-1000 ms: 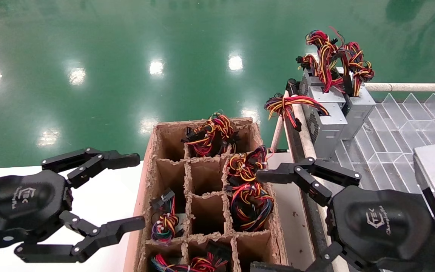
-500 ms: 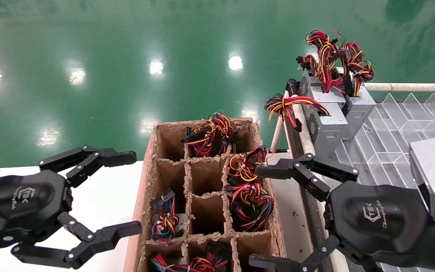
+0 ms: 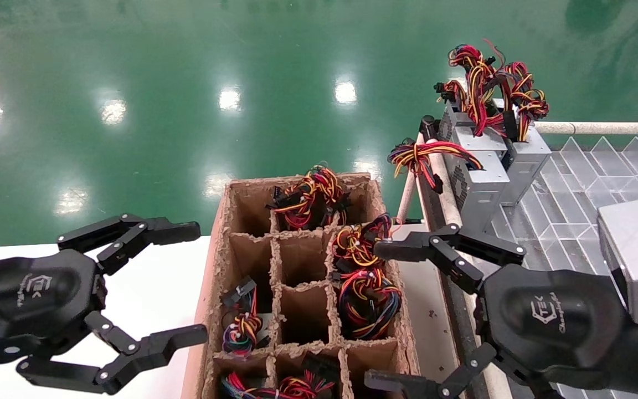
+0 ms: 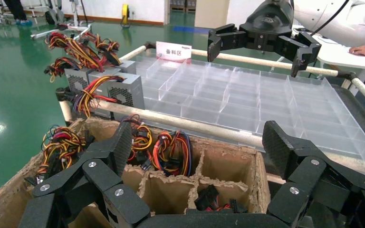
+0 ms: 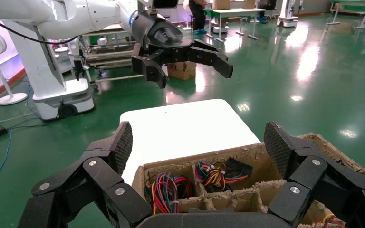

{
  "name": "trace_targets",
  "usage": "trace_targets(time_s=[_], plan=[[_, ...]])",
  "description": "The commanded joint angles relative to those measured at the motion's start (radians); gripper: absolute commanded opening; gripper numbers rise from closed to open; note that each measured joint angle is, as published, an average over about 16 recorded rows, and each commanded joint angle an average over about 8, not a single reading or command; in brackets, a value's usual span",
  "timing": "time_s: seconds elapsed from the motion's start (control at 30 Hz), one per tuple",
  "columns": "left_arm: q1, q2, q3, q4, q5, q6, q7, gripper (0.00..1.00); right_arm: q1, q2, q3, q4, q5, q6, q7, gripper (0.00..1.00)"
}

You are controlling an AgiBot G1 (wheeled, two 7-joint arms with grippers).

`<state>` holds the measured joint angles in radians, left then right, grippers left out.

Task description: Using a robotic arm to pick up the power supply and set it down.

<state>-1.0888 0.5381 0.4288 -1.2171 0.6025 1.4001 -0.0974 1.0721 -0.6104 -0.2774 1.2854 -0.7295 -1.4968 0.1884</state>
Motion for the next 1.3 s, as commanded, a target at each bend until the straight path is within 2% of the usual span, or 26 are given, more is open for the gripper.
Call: trace_targets(time_s=[0.03,1.3], plan=[[0.000,0.000,0.000,0.000,0.000,0.000,0.000,1.00,0.001,0.000,-0.001,0.000,0.000,0.000,0.000,1.00],[0.000,0.000,0.000,0.000,0.000,0.000,0.000,1.00,0.003,-0.001,-0.003,-0.002,-0.001,0.002,-0.001,1.00]])
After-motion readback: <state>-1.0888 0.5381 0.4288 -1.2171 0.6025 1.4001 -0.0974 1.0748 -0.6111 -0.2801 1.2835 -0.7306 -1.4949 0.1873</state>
